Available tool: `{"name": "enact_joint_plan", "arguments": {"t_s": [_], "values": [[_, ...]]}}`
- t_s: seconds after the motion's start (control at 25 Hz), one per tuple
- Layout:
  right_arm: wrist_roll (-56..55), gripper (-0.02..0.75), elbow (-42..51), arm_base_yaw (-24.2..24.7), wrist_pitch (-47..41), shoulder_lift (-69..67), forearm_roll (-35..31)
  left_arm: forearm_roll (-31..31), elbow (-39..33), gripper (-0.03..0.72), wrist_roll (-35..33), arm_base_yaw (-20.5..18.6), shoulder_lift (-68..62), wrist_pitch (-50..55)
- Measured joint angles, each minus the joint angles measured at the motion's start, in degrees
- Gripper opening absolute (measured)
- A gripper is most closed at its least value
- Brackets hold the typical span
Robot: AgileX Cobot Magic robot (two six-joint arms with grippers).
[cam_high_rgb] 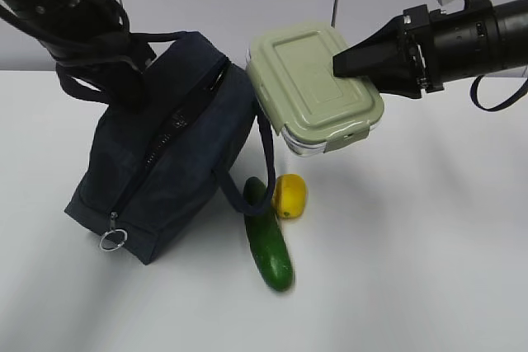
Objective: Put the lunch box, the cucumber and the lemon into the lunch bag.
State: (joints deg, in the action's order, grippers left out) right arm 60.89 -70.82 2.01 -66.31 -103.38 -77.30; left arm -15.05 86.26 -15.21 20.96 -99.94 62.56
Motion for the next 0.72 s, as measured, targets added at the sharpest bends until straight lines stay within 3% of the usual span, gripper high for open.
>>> {"name": "enact_joint_plan", "arguments": {"t_s": [0.32, 0.72], "values": [[-0.11, 0.383, 0.02, -3.03, 0.0, 0.12, -0.27, -0.99, 0.0, 0.0, 0.8, 3.03, 0.0, -2.11], [-0.22, 0.383, 0.02, -3.16, 0.0, 0.12, -0.4, -4.97, 3.36, 0.0, 0.94, 3.24, 0.0, -1.7]]}}
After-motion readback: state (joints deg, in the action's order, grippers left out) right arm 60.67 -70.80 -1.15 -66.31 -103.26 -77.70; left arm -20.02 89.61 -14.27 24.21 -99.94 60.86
